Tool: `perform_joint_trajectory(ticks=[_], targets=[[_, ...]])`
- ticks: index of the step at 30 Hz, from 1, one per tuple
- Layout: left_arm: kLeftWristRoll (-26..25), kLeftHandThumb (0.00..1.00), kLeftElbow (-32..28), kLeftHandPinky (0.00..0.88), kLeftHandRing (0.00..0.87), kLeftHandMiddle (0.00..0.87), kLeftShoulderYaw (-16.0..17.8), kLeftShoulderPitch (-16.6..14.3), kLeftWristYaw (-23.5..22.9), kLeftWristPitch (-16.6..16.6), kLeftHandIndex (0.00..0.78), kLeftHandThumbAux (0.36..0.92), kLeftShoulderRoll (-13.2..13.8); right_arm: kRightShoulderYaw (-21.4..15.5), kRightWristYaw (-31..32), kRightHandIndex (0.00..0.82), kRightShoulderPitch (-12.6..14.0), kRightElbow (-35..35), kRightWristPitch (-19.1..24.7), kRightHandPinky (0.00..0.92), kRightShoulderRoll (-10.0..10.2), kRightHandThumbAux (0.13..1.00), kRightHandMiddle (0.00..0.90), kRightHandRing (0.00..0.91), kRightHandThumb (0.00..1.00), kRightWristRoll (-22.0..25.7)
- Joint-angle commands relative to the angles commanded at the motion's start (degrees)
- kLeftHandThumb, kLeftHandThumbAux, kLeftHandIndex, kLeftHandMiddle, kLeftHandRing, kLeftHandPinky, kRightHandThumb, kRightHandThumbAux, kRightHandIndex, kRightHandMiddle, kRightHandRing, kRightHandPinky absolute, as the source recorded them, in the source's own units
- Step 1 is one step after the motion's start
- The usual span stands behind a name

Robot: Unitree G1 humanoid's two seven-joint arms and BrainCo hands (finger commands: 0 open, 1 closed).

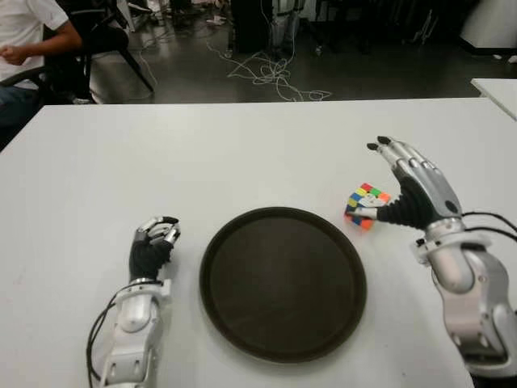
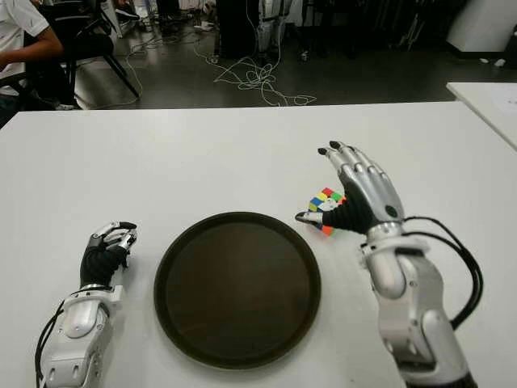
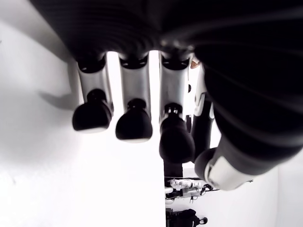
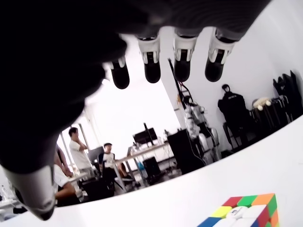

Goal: Pick up the Rubik's Cube and put it in the plate

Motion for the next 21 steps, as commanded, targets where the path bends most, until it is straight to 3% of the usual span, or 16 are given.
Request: perform_joint_trajectory(ticks=[3,12,21], targets=[[0.0,0.711,-0.17,0.803,0.815,0.804,-0.13,0.12,-0.06,-0.02,0.444,0.704,0.02,0.36,1.18,0.0,-1.7,1.23,0.4,0.0,-0.56,0.724,0.0,0.0,0.0,-0.6],[0.33,0.711,0.16,0.809,0.819,0.807,-0.25,0.21,0.06,-0.74,0.444,0.704,0.1,4.12,7.32,0.0,-10.48,7.92,5.03,0.003,-2.34,0.84,0.0,0.0,0.0,-4.71],[-0.17,0.711,0.29,0.807,0.817,0.806,-0.38,0.4,-0.61,-1.35,0.444,0.704,0.14,5.45,8.41,0.0,-13.71,11.26,6.5,0.009,-2.48,0.857,0.0,0.0,0.0,-5.56]])
